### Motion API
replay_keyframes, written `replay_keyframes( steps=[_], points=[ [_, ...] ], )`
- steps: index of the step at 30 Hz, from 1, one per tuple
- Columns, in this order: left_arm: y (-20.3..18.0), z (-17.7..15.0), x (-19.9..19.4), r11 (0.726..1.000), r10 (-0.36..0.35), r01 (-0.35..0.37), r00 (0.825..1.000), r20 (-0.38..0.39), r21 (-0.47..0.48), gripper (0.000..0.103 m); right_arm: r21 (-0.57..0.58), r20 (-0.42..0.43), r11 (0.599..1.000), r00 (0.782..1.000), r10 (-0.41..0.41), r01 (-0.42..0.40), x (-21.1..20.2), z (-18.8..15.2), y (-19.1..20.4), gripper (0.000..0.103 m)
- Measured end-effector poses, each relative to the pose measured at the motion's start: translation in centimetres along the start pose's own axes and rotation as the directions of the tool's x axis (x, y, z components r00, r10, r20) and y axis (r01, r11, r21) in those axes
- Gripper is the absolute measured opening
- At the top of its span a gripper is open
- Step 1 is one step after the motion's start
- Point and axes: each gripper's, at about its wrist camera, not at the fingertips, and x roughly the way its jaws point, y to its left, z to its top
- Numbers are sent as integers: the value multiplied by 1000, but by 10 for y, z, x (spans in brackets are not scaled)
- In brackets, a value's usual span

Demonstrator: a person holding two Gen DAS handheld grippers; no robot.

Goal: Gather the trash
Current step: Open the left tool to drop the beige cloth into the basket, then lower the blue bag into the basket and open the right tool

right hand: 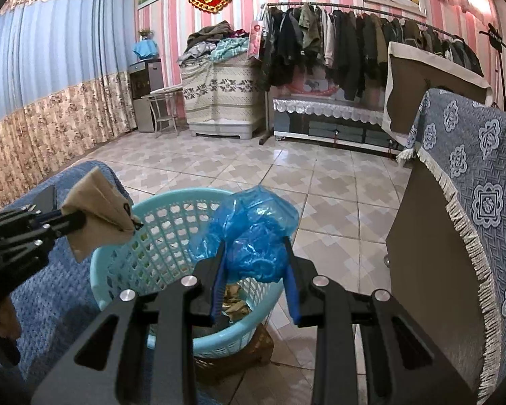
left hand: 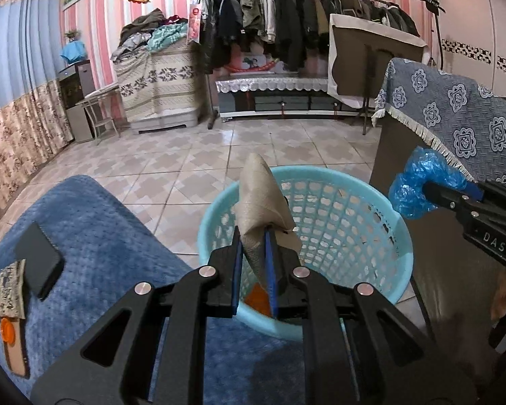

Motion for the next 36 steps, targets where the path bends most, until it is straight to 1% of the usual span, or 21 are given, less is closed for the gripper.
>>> replay_keyframes(
  steps=[2, 4, 6, 8, 10, 12, 15, 18, 27, 32, 34, 36],
  points=[
    [-2, 0, 4, 1000, -3, 3, 1000, -2, 2, 22, 3, -4, 1000, 1000, -2, 2, 2, -2, -1, 30],
    [-1, 1, 5, 1000, 15, -15, 1000, 1, -2, 48, 3, -8, 1000, 1000, -3, 3, 3, -3, -2, 30],
    [3, 2, 3, 999, 41, -41, 999, 16, -5, 59, 1, -9, 1000, 1000, -5, 5, 3, -4, -2, 30],
    [7, 3, -1, 998, 65, -65, 997, 28, -4, 66, 3, -9, 1000, 1000, -4, 4, 4, -5, -2, 30],
    [15, 4, -9, 995, 101, -100, 993, 54, -20, 83, 2, -10, 1000, 1000, -1, 1, 5, -4, 0, 30],
    [23, 5, -18, 990, 139, -137, 987, 85, -36, 89, 1, -15, 1000, 1000, 3, -3, 7, -3, 5, 30],
    [35, 7, -28, 981, 193, -189, 975, 107, -43, 93, -4, -20, 1000, 1000, 12, -12, 12, -4, 13, 30],
    [51, 7, -38, 971, 233, -225, 965, 118, -79, 97, -10, -23, 1000, 1000, 21, -21, 19, -4, 23, 30],
    [100, -2, -56, 940, 305, -285, 948, 90, -185, 97, -8, -33, 999, 999, 39, -40, 42, 1, 49, 30],
    [117, -8, -66, 925, 342, -318, 935, 90, -209, 97, -29, -34, 999, 999, 41, -42, 50, 5, 63, 31],
    [122, -8, -69, 921, 348, -323, 933, 87, -220, 97, -34, -26, 999, 999, 31, -32, 51, 4, 65, 36],
    [127, -11, -73, 917, 352, -326, 932, 86, -229, 97, -28, -19, 999, 999, 38, -38, 52, 6, 66, 50]
  ],
)
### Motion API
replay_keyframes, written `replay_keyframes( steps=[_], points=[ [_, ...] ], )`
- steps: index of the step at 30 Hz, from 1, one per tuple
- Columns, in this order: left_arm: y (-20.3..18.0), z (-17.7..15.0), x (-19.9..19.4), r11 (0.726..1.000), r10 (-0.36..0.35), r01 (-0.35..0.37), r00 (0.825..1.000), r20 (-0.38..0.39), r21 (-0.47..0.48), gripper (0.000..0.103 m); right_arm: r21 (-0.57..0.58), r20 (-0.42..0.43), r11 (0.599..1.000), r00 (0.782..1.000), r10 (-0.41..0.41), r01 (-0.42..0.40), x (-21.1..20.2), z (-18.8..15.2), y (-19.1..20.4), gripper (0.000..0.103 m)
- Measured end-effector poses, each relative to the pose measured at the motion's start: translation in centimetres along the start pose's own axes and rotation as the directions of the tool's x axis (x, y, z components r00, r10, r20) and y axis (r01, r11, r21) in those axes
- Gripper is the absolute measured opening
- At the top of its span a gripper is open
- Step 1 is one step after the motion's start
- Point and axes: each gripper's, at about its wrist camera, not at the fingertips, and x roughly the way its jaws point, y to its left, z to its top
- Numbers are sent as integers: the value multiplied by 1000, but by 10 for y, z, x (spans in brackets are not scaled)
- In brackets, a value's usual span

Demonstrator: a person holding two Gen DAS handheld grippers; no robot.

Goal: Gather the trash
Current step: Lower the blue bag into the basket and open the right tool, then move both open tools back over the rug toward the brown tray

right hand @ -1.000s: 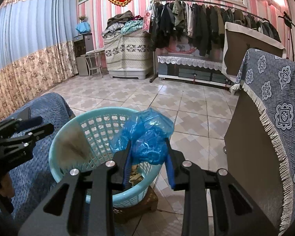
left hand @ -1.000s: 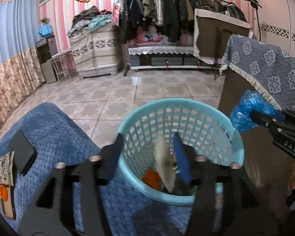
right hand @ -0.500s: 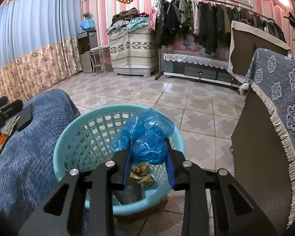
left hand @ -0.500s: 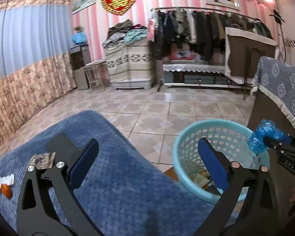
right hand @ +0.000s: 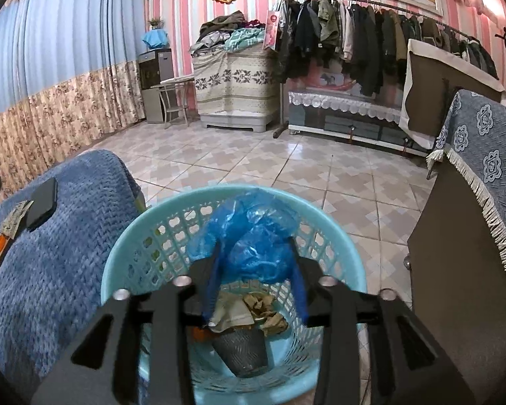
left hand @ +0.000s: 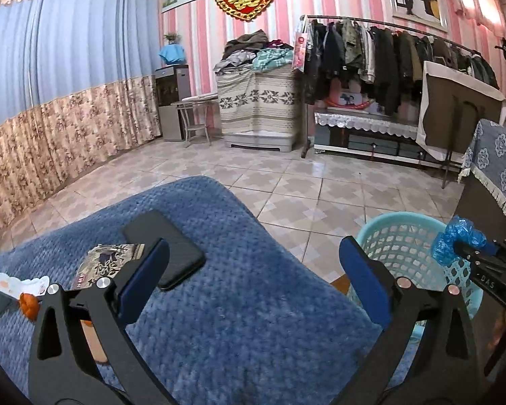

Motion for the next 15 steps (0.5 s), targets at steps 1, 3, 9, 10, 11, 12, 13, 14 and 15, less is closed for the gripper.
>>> replay_keyframes(
  steps=[1, 3, 9, 10, 11, 12, 13, 14, 15],
  points=[
    [3, -1, -1, 1000, 3, -3, 1000, 1, -3, 97, 0, 5, 1000, 1000, -2, 2, 0, 1, 0, 55],
    [7, -1, -2, 1000, 8, -8, 1000, 0, -7, 97, -6, 16, 1000, 1000, -13, 13, -2, 3, 3, 70],
    [17, -3, -7, 999, 22, -22, 1000, 0, -32, 97, -34, 29, 999, 999, -17, 18, -8, 4, 9, 86],
    [20, -3, -8, 999, 25, -24, 1000, 1, -35, 97, -37, 29, 999, 999, -16, 17, -9, 4, 9, 87],
    [20, -4, -9, 999, 27, -27, 1000, 2, -37, 97, -39, 31, 999, 999, -15, 16, -10, 5, 11, 90],
    [22, -3, -11, 999, 32, -32, 999, 5, -38, 97, -41, 33, 999, 999, -15, 16, -12, 5, 10, 92],
    [25, -3, -13, 999, 35, -35, 999, 8, -39, 97, -44, 34, 999, 999, -16, 17, -13, 6, 11, 93],
    [28, -3, -14, 999, 36, -36, 999, 9, -40, 97, -47, 34, 999, 999, -16, 18, -14, 6, 12, 94],
    [29, -4, -16, 998, 41, -41, 999, 10, -40, 97, -51, 35, 999, 999, -15, 16, -16, 7, 14, 96]
  ],
)
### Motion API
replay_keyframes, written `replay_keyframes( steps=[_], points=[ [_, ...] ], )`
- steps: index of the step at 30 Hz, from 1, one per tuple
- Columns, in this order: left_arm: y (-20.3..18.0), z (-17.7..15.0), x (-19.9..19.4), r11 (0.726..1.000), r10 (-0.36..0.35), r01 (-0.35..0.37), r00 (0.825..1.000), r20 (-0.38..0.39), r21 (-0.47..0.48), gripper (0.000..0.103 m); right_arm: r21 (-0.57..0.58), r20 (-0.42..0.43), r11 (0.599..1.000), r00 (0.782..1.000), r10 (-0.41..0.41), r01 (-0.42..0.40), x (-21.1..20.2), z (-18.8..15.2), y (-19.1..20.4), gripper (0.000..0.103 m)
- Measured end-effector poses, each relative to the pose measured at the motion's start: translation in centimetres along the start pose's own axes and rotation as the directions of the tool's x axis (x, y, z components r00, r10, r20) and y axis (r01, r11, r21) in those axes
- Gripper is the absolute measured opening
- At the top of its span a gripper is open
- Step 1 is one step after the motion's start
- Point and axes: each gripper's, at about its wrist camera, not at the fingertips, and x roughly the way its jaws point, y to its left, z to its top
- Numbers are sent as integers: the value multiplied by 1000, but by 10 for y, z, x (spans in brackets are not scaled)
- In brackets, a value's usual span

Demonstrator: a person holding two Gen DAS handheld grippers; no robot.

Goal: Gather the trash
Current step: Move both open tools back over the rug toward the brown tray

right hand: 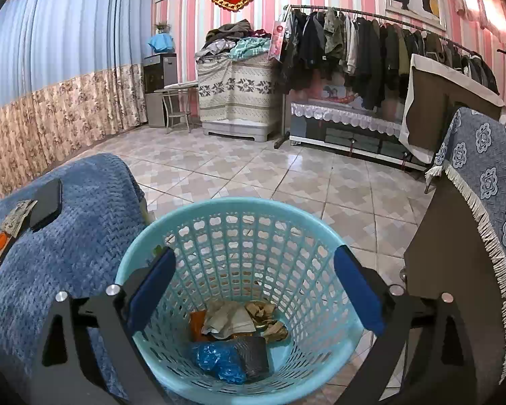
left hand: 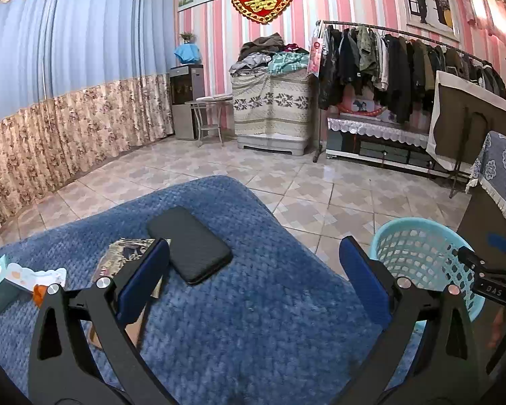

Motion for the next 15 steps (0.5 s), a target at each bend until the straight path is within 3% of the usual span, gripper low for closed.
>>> replay_keyframes(
  steps=[15],
  points=[
    [76, -26, -29, 991, 103, -105, 994, -36, -83, 97, -37, 20, 999, 999, 37, -37, -21, 8, 38, 98]
  ],
)
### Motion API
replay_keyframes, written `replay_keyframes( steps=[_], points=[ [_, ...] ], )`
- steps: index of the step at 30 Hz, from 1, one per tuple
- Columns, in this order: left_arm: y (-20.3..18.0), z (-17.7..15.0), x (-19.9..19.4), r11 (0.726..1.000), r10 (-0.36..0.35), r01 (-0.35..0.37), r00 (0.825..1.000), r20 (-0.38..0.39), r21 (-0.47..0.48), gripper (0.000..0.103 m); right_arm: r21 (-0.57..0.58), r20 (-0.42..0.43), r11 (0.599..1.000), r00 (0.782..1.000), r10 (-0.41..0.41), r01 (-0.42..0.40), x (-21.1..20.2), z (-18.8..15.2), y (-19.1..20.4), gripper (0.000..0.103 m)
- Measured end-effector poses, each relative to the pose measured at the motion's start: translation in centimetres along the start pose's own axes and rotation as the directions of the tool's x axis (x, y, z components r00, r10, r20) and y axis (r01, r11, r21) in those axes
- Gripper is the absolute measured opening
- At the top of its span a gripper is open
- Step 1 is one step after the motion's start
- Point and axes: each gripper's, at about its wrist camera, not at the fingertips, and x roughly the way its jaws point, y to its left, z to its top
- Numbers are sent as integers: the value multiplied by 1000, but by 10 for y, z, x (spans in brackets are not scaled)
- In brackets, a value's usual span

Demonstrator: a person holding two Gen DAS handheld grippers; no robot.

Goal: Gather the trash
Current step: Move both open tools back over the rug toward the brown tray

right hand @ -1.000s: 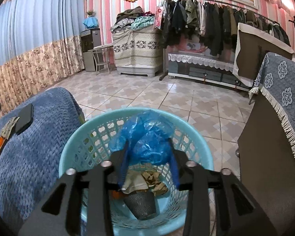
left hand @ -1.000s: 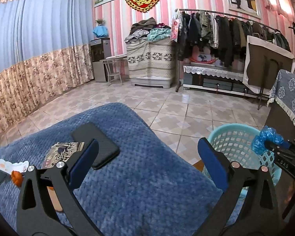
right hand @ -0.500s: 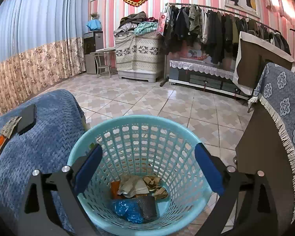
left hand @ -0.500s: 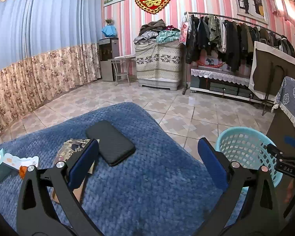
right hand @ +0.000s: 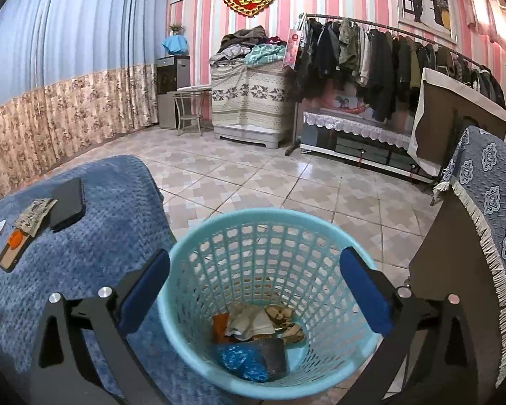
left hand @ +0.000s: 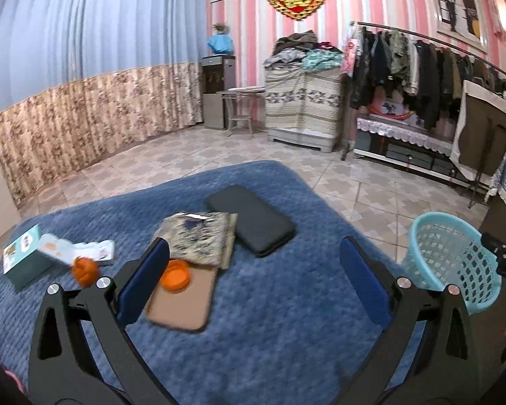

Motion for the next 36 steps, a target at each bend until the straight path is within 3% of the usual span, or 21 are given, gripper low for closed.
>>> replay_keyframes(
  steps=[8, 18, 36],
  points=[
    [56, -11, -15, 994, 99, -99, 995, -18, -44, 97, -50, 9, 998, 999, 44, -44, -10, 1, 39, 98],
    [125, -19, -35, 969, 229, -230, 973, -21, -85, 97, -94, -8, 987, 992, 129, -129, -13, -5, 93, 98],
    [211, -42, -45, 917, 341, -350, 937, -77, -192, 97, -192, -32, 956, 975, 219, -221, -16, -10, 161, 98]
  ],
)
